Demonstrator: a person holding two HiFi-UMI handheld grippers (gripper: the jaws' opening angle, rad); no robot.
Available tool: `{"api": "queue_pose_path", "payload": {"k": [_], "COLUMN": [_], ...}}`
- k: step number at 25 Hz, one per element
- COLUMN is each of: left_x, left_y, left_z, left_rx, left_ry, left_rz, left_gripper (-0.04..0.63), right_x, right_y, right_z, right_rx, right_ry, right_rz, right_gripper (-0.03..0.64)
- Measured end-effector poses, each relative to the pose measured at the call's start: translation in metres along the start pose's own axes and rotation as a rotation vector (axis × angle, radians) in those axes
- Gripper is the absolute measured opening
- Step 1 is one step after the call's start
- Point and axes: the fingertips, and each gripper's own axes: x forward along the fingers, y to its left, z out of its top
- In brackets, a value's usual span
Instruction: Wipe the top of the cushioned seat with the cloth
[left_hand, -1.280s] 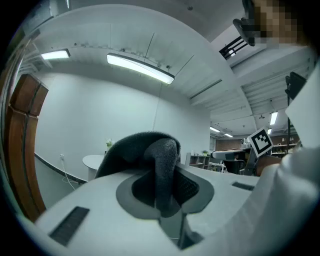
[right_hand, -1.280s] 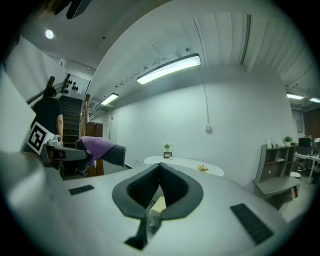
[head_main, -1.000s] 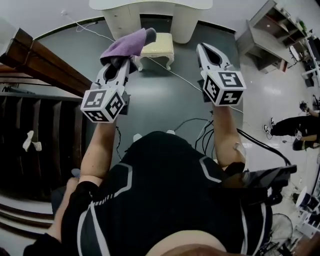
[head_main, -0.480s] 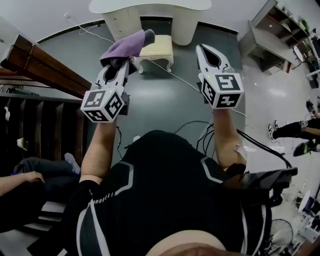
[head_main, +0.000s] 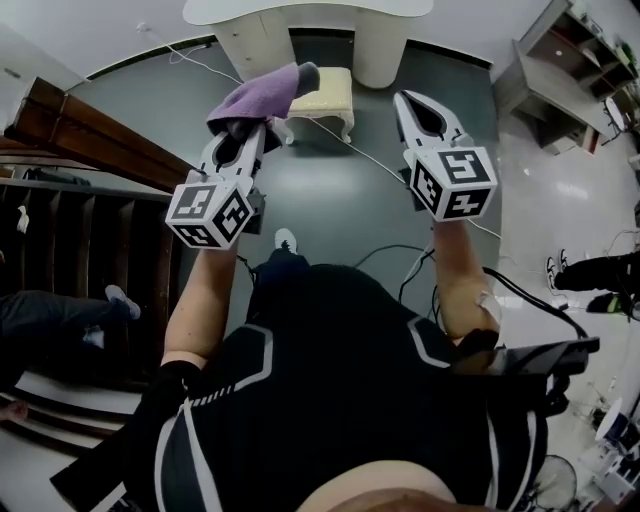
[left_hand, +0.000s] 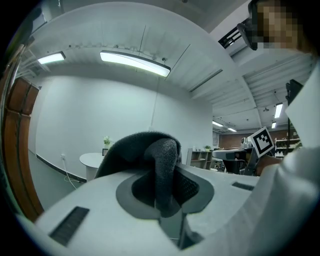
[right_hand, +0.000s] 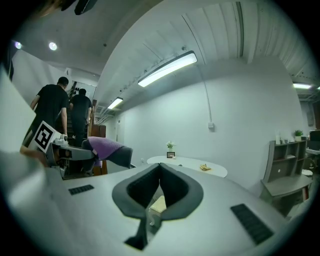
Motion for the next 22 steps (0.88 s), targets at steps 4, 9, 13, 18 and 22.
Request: {"api": "queue_pose_path", "payload": {"k": [4,9,13,18,22], "left_x": [0.023,0.057,0.101,0.124,0.141], "left_y": [0.011,0.048,0.087,0.124,0.149], "left_z": [-0.003,-0.003,-0.002,0.020,0.026], "left_rx": [-0.023,-0.022,-0.045,-0.049,-0.068], "left_ry": [0.003,0.004,-0.003,-0.008,-0.017], "left_rz": [-0.024,-0.070,-0.095,-0.114,-0.129], "left_gripper": [0.048,0.048,0.048,0.048,0.048], "right_x": [0.023,0.067,0.116,0.148,0.177], "right_y": [-0.015,-0.019,-0.031,-0.033,-0.028], "right_z": [0.001,0.003,0.003,0.022,0.027], "right_rx": [0.006,-0.017,-0.028,-0.010,-0.020], "right_ry": [-0.002,0.018,0.040,0.034,0.044], "right_rz": [-0.021,-0.037,-0.061,-0.094,-0.088], "right_gripper": [0.006,0.006,0.006,0.006,0.006]}}
